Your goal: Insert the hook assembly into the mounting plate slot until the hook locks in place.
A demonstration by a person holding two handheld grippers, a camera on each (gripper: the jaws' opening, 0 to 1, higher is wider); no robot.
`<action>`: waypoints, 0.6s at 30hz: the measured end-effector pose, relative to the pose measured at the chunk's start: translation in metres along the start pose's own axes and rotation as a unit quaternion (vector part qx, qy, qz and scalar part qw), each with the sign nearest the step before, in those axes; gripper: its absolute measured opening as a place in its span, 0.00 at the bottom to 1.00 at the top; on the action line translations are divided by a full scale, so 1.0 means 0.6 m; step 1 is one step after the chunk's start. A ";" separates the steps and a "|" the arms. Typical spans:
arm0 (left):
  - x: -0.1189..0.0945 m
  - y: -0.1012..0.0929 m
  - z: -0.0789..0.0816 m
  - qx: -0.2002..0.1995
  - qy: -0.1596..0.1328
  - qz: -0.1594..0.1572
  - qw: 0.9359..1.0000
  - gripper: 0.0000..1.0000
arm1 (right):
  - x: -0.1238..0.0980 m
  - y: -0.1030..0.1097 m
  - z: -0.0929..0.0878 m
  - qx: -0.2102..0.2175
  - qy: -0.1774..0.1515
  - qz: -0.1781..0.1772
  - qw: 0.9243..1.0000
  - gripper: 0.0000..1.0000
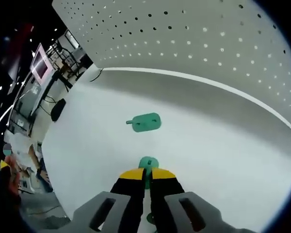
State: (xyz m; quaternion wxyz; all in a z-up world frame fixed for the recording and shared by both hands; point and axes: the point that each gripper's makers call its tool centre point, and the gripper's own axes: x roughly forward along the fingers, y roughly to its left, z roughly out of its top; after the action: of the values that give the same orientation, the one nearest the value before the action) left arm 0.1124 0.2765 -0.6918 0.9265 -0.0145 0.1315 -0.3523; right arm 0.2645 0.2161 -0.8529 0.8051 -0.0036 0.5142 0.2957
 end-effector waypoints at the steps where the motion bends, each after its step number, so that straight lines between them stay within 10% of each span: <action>1: 0.000 0.000 0.000 0.000 0.000 0.000 1.000 0.74 | -0.001 -0.001 0.000 -0.001 -0.002 -0.001 1.000 0.02; 18: 0.004 -0.007 0.003 0.011 0.005 -0.007 1.000 0.74 | -0.032 -0.013 0.014 -0.009 -0.061 -0.020 0.998 0.02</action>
State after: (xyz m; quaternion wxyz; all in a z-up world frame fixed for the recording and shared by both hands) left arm 0.1117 0.2714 -0.6903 0.9234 -0.0038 0.1327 -0.3601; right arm 0.2693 0.2031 -0.8350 0.8406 -0.0030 0.4612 0.2840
